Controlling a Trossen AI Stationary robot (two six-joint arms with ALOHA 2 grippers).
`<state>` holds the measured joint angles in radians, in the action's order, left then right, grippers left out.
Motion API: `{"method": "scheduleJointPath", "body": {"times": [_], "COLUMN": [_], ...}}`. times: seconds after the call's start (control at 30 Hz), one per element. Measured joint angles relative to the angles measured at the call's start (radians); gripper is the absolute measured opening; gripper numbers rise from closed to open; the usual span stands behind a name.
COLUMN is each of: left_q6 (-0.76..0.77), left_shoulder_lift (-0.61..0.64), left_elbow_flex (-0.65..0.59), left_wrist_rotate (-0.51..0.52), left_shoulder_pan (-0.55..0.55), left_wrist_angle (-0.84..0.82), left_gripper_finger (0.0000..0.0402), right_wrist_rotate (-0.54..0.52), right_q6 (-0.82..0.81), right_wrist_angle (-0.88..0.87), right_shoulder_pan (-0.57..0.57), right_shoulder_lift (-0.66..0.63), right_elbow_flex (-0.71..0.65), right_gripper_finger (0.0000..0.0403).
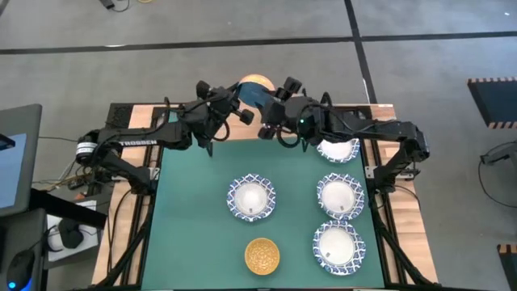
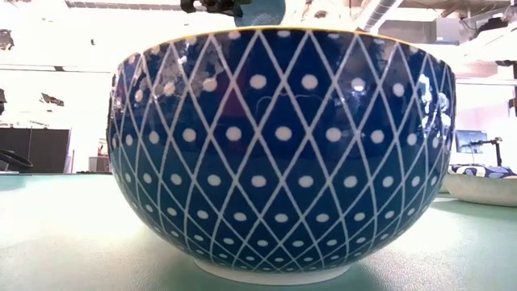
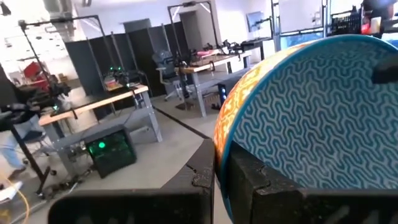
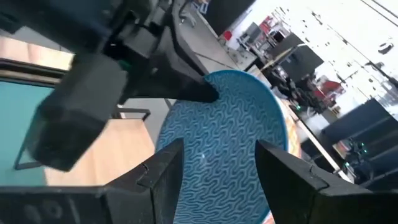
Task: Place and stack bowls onto a shelf
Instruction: Stack the light blue bowl on top of the blue bowl on the shelf
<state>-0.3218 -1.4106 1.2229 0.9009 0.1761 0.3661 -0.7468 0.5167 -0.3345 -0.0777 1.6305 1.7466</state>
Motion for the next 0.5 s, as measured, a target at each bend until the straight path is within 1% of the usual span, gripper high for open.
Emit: {"method": "scheduleJointPath", "body": {"times": [0.17,0.27,0.37,0.4,0.5], "left_q6": [-0.015,-0.027,-0.030,-0.034,-0.037], "left_shoulder_lift": [0.002,0.002,0.002,0.003,0.005], "left_elbow_flex": [0.006,0.006,0.006,0.005,0.005], "left_wrist_rotate": [-0.039,-0.040,-0.012,0.008,0.009], "left_shoulder_pan": [0.000,-0.001,-0.002,-0.003,-0.005], "left_wrist_angle": [0.002,0.003,0.002,-0.007,-0.003], "left_gripper_finger": [0.0005,0.0005,0.0005,0.0005,0.0005], "right_wrist_rotate": [-0.014,-0.065,-0.080,-0.110,-0.122], "right_q6": [-0.011,-0.010,-0.010,-0.010,0.006], "right_wrist_angle": [-0.003,-0.002,-0.009,0.006,0.010], "right_shoulder_pan": [0.001,0.001,0.014,0.022,0.022], "right_shoulder_lift": [-0.014,-0.016,-0.038,-0.046,-0.081], "right_elbow_flex": [0.000,0.000,-0.002,0.001,0.004], "right_gripper_finger": [0.0224,0.0224,0.0224,0.0224,0.0224]}}
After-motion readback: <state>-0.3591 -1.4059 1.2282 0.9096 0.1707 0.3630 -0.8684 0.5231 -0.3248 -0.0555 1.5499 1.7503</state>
